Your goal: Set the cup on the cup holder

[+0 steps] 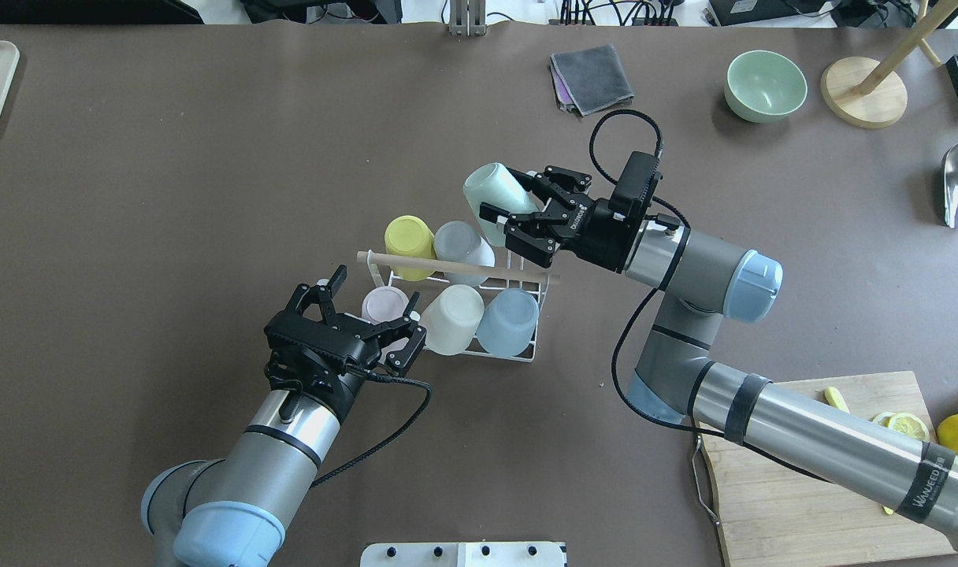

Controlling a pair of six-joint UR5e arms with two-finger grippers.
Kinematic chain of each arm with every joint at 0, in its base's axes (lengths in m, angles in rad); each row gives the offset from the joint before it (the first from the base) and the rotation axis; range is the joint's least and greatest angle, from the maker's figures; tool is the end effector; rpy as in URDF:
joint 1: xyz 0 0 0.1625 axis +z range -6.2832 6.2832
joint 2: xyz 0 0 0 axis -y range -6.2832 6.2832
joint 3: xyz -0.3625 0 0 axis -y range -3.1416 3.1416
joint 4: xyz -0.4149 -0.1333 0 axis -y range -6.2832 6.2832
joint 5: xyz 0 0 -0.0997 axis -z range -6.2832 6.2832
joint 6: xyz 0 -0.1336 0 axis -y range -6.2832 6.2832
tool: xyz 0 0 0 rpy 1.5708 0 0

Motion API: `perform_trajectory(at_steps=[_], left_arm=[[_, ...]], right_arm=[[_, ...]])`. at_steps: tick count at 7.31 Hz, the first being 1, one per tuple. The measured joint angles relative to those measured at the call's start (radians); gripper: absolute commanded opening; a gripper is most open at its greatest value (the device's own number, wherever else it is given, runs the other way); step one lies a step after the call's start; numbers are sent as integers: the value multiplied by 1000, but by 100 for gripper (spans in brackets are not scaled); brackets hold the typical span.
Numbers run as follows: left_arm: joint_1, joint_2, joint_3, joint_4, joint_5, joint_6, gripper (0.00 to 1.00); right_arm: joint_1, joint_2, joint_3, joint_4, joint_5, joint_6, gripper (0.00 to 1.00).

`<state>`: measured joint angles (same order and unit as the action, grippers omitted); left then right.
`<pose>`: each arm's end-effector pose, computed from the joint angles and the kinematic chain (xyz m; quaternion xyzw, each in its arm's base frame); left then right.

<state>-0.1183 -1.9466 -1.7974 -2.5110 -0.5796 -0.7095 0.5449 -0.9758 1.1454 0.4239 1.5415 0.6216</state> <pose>0.5181 -0.3084 0.1670 0.5894 0.3807 -0.0799 0.7080 -0.4993 -0.4631 0.2353 0.6049 -0.6431 -0.0816 0.4624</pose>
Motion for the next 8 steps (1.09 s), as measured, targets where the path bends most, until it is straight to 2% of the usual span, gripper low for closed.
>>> perform_trajectory(at_steps=[2,3,5,6,7,8], left_arm=[[-35,18,-35,-8,-28,4,98],[-81,62,-89,18,-87,9,98],[-232,154,-179,84,-293,8,98],[-333,191,-196,115,-433,5,98],[-448,224,-200,159,-592,2,98],[-569,253,-197,214,-764,1,98]], right_arm=[[-11,-5,-3,17,-3,-2,0],[-15,-12,-7,36,-3,-4,0],[-21,-22,-22,77,-3,-5,0],[-23,-25,-24,85,-3,-5,30],[-24,-26,-25,89,-4,-2,99],[-28,-27,-25,89,-13,2,100]])
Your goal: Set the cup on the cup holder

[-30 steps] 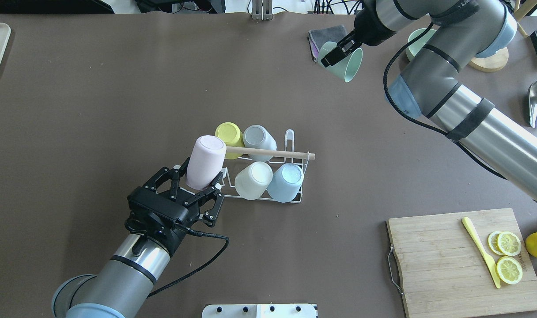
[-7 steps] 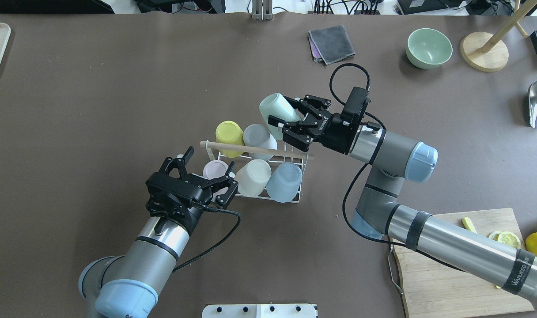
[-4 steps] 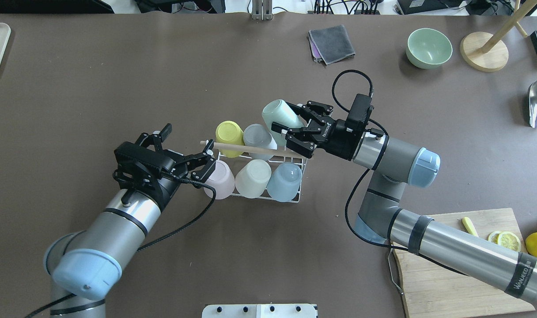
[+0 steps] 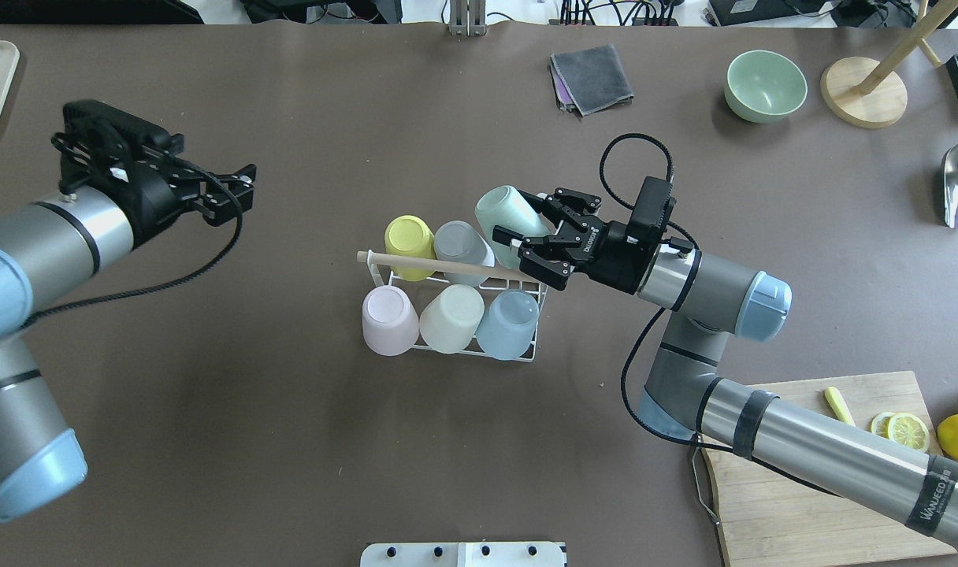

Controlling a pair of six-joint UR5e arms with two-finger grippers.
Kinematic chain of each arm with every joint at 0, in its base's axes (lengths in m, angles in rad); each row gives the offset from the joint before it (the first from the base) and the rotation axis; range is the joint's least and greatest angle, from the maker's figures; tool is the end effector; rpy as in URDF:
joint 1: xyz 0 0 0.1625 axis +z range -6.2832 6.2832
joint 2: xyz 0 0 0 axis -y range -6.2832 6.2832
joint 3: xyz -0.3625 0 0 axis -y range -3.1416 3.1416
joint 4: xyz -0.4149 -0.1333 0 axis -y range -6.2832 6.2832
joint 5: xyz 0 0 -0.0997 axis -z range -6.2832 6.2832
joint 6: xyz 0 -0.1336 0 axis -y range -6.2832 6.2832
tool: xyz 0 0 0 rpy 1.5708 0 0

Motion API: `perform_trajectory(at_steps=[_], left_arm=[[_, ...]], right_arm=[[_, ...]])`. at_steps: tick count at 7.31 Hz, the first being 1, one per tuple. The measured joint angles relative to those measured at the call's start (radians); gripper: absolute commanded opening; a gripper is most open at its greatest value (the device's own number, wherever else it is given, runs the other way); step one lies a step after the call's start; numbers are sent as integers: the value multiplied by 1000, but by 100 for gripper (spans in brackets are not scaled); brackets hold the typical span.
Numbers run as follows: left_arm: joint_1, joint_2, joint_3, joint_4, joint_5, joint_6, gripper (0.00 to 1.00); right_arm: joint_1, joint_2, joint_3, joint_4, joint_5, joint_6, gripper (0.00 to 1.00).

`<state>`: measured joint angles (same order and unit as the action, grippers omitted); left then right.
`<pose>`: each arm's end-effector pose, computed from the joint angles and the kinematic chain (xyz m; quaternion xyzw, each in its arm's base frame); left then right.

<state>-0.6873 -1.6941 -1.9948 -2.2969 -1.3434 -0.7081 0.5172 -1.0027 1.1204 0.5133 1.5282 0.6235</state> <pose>0.3234 -0.4769 0.2492 0.4785 0.3582 0.0028 0.8017 -0.5015 -0.4452 0.2601 0.6031 -0.6565 -0.0781 0.4463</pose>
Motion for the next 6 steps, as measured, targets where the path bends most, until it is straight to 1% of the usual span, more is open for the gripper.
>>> perform_trajectory(at_steps=[1,3,4,5,6], left_arm=[[-120,28,6,67,-170,0,98],[-364,83,17,251,-493,7,98],[-469,99,32,349,-618,10,98],[-566,111,52,455,-721,31,98],[-651,127,76,558,-797,105,98]], right_arm=[[-9,0,1,0,-20,2,100],[-21,1,7,1,-40,4,100],[-15,1,10,2,-42,4,100],[9,1,13,-2,-40,5,100],[47,1,25,-29,-35,11,100]])
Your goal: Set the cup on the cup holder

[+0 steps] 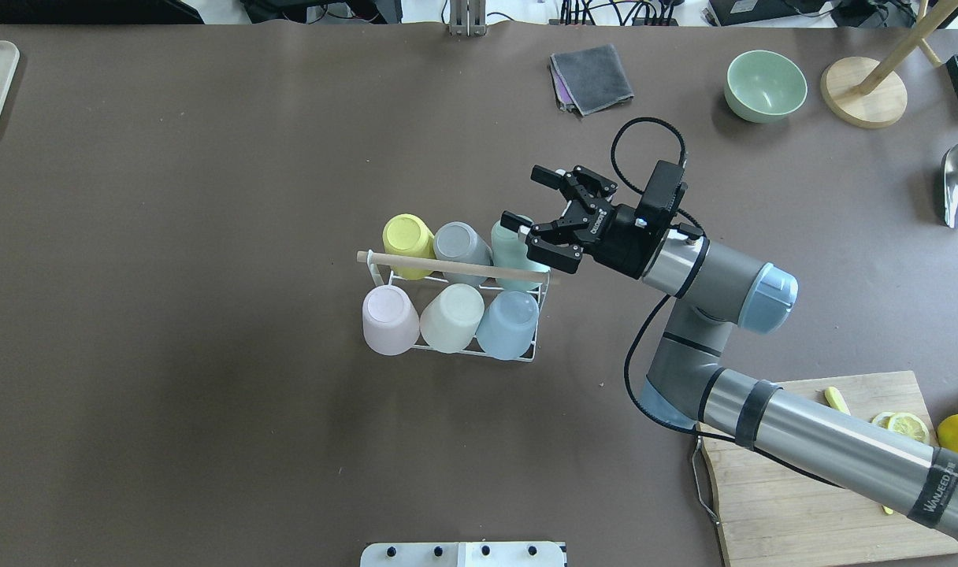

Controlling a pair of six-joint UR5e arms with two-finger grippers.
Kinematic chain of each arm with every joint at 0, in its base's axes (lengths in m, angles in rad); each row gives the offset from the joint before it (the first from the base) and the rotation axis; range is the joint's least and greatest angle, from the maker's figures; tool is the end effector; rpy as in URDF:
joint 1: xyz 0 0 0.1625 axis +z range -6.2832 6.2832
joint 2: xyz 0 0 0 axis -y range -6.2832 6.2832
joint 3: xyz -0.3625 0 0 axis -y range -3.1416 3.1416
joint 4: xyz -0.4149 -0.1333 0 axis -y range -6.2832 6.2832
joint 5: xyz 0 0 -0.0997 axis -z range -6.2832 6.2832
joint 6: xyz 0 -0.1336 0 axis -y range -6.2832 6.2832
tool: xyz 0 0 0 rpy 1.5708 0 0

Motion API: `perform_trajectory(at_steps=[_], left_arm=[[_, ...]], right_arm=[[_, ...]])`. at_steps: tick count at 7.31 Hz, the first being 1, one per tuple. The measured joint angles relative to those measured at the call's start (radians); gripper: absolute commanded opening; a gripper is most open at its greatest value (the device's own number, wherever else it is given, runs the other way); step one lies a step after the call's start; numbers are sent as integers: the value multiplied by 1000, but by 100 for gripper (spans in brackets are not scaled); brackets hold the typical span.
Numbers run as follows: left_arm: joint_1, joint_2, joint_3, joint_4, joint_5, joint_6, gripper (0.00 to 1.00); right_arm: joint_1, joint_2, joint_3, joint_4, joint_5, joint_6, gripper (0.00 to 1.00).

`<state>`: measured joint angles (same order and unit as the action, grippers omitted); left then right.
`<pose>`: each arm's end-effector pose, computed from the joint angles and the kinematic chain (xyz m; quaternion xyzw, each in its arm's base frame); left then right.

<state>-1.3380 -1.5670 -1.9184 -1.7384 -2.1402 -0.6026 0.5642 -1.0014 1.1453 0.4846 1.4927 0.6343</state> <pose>0.0629 -0.5311 0.4345 0.1116 0.3468 -0.1009 0.9258 -0.4768 -0.4718 0.2494 0.6201 -0.6392 -0.0498 0.4522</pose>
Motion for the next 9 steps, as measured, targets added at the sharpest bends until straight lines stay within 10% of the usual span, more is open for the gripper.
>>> perform_trajectory(at_steps=[4,9], left_arm=[[-234,80,189,133,-224,292,98],[-249,83,243,142,-231,661,98]], right_arm=[[118,5,278,-527,64,27,100],[307,-113,463,-1119,312,50,100]])
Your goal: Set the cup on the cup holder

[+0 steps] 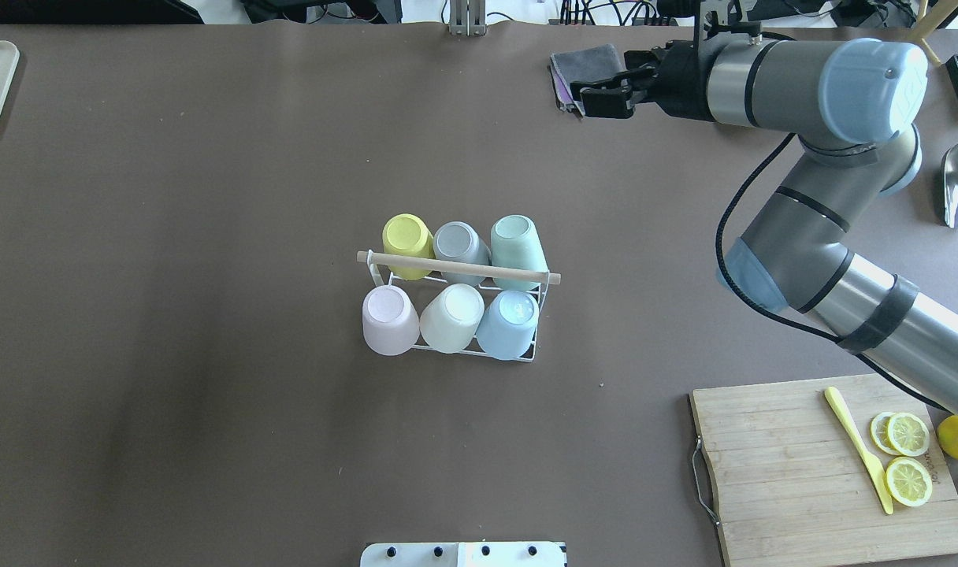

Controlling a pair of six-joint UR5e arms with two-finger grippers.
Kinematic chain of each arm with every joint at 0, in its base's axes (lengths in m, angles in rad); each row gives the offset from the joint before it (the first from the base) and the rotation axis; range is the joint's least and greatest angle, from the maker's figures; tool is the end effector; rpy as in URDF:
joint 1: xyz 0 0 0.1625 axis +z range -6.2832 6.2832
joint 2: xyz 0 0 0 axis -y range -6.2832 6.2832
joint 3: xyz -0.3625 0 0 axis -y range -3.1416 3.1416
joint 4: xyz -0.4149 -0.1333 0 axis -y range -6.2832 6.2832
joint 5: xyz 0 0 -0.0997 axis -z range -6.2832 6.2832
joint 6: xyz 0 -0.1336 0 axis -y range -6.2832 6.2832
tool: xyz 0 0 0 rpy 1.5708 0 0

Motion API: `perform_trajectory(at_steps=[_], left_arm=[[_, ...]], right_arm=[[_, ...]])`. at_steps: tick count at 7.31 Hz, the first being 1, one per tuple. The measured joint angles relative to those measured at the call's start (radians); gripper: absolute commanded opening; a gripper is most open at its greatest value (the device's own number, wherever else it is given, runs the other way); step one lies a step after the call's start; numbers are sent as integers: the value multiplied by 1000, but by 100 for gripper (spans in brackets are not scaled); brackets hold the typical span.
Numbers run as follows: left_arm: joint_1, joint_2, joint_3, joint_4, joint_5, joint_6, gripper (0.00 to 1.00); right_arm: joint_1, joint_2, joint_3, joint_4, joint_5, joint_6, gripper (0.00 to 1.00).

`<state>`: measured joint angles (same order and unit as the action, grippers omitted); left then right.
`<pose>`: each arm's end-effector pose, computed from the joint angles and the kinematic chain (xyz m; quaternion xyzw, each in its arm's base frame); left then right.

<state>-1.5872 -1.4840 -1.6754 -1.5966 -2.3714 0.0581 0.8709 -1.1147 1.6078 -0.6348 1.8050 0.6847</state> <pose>-0.0454 -0.4864 0.6048 0.0346 0.3886 0.0277 0.9203 -0.3520 -0.5767 0.2112 0.4446 -0.4833 -0.0823 0.7496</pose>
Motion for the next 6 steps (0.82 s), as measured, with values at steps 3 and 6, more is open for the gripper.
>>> perform_trajectory(at_steps=[3,6], left_arm=[[-3,6,14,4,5,62,98],[-3,5,13,41,7,65,98]], right_arm=[[55,-69,97,-437,50,25,100],[187,-225,290,-844,211,19,100]])
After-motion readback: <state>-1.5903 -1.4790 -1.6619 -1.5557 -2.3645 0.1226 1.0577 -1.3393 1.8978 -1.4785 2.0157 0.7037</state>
